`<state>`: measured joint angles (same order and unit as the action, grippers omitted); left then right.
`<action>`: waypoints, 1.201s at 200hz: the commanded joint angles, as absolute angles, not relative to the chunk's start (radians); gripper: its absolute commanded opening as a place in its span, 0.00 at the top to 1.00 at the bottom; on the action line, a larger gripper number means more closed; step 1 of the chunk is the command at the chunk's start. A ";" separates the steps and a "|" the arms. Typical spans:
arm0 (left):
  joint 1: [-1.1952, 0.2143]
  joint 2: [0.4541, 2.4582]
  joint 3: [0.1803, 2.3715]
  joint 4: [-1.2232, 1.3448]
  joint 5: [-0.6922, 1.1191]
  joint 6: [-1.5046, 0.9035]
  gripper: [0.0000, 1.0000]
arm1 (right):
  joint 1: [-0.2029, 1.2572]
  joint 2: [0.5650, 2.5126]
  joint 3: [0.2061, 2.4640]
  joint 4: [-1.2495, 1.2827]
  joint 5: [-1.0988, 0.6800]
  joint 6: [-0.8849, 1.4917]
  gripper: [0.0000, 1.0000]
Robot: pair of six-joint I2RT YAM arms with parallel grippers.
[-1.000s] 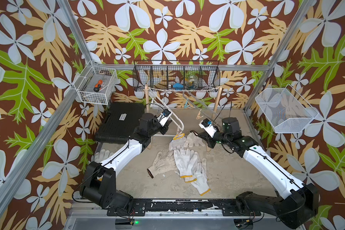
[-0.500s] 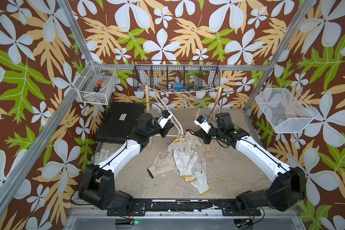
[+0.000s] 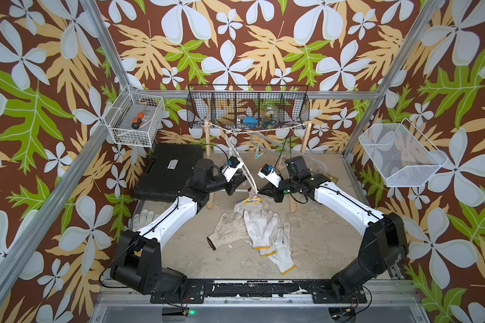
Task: Clip the gloves onto a hanger to dry
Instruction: Clamp the glove onto the hanger.
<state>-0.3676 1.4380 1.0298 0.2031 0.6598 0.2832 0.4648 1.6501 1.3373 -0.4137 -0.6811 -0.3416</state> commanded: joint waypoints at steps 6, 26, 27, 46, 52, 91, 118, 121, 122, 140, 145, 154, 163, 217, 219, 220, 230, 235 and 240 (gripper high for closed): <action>-0.367 1.436 1.023 0.207 0.723 0.278 0.82 | 0.482 1.694 1.387 -0.416 -0.704 -0.344 1.00; -0.367 1.430 1.015 0.213 0.734 0.273 0.83 | 0.494 1.725 1.416 -0.411 -0.699 -0.331 1.00; -0.367 1.431 1.013 0.215 0.734 0.273 0.83 | 0.495 1.726 1.418 -0.411 -0.699 -0.331 1.00; -0.367 1.425 1.005 0.222 0.739 0.270 0.83 | 0.494 1.739 1.432 -0.411 -0.698 -0.330 1.00; -0.367 1.425 1.002 0.223 0.741 0.270 0.83 | 0.496 1.738 1.436 -0.410 -0.700 -0.332 1.00; -0.367 1.428 0.995 0.229 0.764 0.266 0.84 | 0.503 1.762 1.469 -0.447 -0.711 -0.348 1.00; -0.367 1.430 0.993 0.220 0.752 0.281 0.84 | 0.512 1.756 1.466 -0.447 -0.734 -0.364 1.00; -0.367 1.430 0.992 0.221 0.751 0.282 0.84 | 0.511 1.758 1.466 -0.450 -0.734 -0.367 1.00; -0.367 1.431 0.992 0.221 0.751 0.282 0.84 | 0.511 1.758 1.466 -0.453 -0.733 -0.368 1.00; -0.367 1.431 0.992 0.218 0.742 0.288 0.83 | 0.511 1.749 1.457 -0.477 -0.735 -0.390 1.00; -0.366 1.430 0.992 0.218 0.741 0.290 0.83 | 0.511 1.742 1.449 -0.472 -0.738 -0.388 1.00; -0.365 1.431 0.992 0.219 0.741 0.291 0.83 | 0.511 1.730 1.436 -0.462 -0.746 -0.382 1.00; -0.366 1.431 0.992 0.218 0.743 0.291 0.83 | 0.511 1.724 1.434 -0.461 -0.752 -0.380 1.00; -0.365 1.434 0.983 0.220 0.762 0.285 0.83 | 0.511 1.728 1.457 -0.470 -0.770 -0.392 1.00; -0.364 1.433 0.983 0.220 0.762 0.285 0.83 | 0.511 1.729 1.458 -0.470 -0.772 -0.393 1.00; -0.364 1.434 0.982 0.220 0.763 0.285 0.83 | 0.511 1.729 1.457 -0.470 -0.774 -0.392 1.00; -0.364 1.433 0.983 0.219 0.764 0.284 0.83 | 0.513 1.730 1.460 -0.470 -0.779 -0.390 1.00; -0.362 1.434 0.982 0.218 0.764 0.285 0.83 | 0.512 1.730 1.462 -0.469 -0.778 -0.391 1.00; -0.363 1.433 0.982 0.218 0.765 0.285 0.83 | 0.512 1.729 1.463 -0.472 -0.776 -0.391 1.00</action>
<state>-0.3660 1.4334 0.9859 0.2234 0.7399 0.2840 0.5106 1.7302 1.4536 -0.4728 -0.7506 -0.3824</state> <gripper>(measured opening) 0.182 0.073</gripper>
